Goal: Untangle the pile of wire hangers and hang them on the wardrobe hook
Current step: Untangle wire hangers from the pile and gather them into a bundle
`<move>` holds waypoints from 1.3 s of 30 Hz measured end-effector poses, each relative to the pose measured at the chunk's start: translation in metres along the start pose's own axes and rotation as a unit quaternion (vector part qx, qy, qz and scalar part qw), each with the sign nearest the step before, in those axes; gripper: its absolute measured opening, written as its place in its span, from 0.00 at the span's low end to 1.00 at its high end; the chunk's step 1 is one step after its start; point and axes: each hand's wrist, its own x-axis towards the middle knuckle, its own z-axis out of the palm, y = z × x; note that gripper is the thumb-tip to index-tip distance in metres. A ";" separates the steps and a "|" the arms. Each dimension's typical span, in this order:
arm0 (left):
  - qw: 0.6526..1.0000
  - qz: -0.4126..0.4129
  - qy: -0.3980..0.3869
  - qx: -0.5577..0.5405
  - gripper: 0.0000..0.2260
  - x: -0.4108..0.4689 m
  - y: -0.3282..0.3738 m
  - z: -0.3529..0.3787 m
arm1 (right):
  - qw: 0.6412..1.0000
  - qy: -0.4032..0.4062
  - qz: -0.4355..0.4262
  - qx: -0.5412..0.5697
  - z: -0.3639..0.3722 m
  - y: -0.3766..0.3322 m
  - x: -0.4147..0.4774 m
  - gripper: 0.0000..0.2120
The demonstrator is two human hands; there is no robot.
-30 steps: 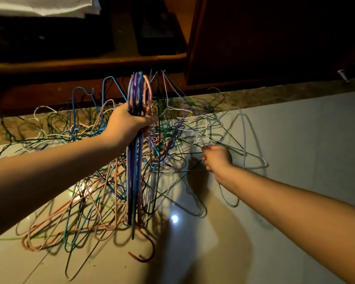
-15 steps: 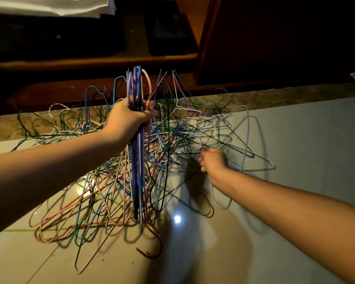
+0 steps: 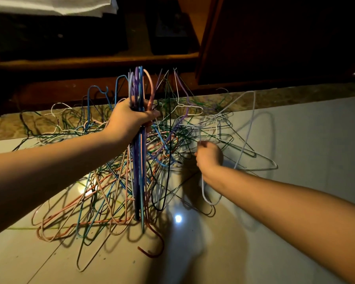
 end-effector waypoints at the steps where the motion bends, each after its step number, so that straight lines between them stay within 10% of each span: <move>1: 1.000 0.001 -0.001 -0.002 0.11 0.000 0.000 0.000 | 1.000 0.005 -0.003 -0.005 -0.003 0.002 0.001 0.10; 22: 0.998 0.015 0.016 -0.056 0.11 -0.019 0.040 0.011 | 0.987 0.097 -0.123 -0.018 -0.085 0.004 -0.019 0.13; 39: 0.991 0.002 0.004 -0.134 0.14 -0.023 0.052 0.020 | 0.938 -0.118 -0.323 0.034 -0.023 -0.076 -0.098 0.12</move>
